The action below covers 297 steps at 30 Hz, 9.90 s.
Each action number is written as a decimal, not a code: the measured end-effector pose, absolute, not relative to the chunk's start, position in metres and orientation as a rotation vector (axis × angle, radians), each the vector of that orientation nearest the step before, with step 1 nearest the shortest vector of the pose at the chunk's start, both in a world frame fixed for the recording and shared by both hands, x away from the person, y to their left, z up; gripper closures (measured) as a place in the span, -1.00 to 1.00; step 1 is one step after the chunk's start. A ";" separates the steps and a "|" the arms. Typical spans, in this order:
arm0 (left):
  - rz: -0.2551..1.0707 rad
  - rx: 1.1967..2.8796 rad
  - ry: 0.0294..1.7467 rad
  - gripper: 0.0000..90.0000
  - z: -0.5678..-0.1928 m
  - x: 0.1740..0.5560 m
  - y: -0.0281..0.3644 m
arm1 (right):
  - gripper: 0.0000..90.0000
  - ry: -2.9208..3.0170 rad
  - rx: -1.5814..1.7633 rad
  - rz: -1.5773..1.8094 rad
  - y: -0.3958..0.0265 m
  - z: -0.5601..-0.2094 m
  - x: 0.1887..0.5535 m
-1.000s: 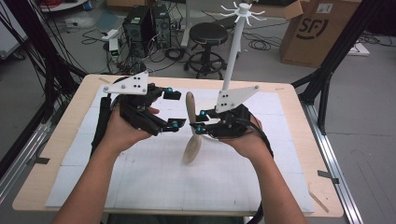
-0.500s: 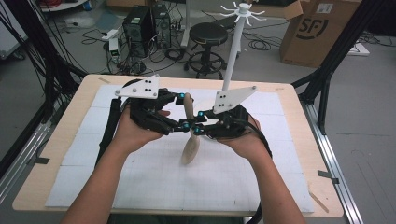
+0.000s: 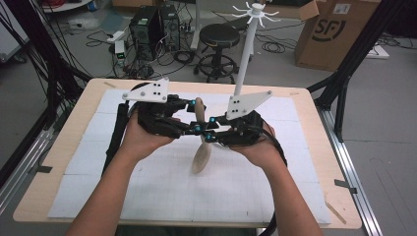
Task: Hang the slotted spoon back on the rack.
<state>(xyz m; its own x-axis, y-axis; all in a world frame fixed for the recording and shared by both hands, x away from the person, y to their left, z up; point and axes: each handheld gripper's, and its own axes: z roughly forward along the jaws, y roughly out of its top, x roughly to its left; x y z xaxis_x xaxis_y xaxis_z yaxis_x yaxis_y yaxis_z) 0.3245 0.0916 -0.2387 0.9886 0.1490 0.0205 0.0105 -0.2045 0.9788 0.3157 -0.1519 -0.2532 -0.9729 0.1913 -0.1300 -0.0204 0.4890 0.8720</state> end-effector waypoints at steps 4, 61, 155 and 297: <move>0.118 1.777 0.117 0.33 -0.239 0.325 0.092 | 0.65 2.527 0.152 1.480 -0.152 -0.253 0.316; 0.221 1.767 0.290 0.51 -0.216 0.356 0.114 | -0.08 2.314 0.536 1.538 -0.244 -0.339 0.274; 0.276 1.914 0.274 0.51 -0.137 0.484 0.015 | -0.27 2.301 0.748 1.547 -0.277 -0.361 0.288; 0.285 1.854 0.572 -0.96 -0.373 0.304 0.238 | -0.45 2.320 0.796 1.488 -0.261 -0.374 0.301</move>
<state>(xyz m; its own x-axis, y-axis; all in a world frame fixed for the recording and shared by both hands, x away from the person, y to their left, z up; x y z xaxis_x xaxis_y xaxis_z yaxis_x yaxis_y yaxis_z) 0.3043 0.2383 -0.3735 0.8536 0.5148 -0.0801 0.2460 -0.2627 0.9330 0.3012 -0.2610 -0.3741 -0.8119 0.5803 0.0645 0.3008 0.3210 0.8980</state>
